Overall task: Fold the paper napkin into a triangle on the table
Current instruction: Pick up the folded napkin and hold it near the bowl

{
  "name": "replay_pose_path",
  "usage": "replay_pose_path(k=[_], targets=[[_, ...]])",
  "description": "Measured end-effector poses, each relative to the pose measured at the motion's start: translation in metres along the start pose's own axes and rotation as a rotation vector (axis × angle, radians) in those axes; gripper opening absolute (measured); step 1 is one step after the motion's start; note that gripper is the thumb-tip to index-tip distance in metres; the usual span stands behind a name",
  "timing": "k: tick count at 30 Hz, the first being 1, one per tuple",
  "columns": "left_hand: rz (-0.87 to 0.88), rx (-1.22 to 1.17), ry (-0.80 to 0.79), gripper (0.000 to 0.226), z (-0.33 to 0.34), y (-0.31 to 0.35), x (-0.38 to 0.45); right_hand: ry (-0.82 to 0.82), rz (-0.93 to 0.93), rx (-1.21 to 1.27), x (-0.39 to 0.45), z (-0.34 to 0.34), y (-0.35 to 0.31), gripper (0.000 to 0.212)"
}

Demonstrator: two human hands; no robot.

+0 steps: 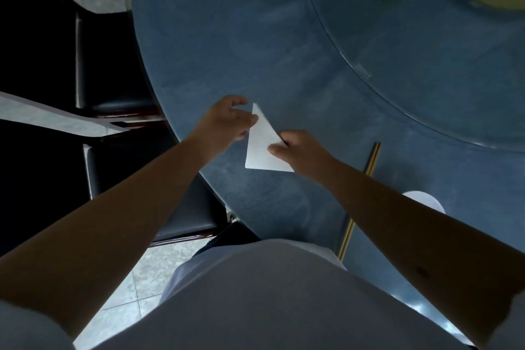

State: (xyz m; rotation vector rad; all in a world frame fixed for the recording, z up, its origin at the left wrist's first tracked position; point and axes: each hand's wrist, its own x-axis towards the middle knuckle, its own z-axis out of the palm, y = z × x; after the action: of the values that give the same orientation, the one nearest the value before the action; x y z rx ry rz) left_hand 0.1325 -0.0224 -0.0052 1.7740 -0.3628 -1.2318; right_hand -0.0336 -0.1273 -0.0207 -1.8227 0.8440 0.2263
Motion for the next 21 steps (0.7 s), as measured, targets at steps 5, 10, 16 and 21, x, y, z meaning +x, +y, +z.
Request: replay_pose_path(k=[5,10,16,21], targets=[[-0.091,-0.134,-0.229,0.01,0.016,0.004,-0.008,0.019,0.051,0.087,-0.018,-0.007,-0.001,0.021],[-0.007,-0.041,-0.116,0.014,0.029,0.008,-0.008,-0.002,0.088,0.072,-0.045,-0.003,-0.004,0.021],[0.078,0.011,-0.045,0.018,0.029,0.014,-0.007,0.075,0.15,0.418,-0.082,0.012,-0.002,0.013],[0.138,0.124,-0.077,0.017,0.037,0.025,-0.011,0.247,0.163,0.582,-0.112,0.025,0.005,0.025]])
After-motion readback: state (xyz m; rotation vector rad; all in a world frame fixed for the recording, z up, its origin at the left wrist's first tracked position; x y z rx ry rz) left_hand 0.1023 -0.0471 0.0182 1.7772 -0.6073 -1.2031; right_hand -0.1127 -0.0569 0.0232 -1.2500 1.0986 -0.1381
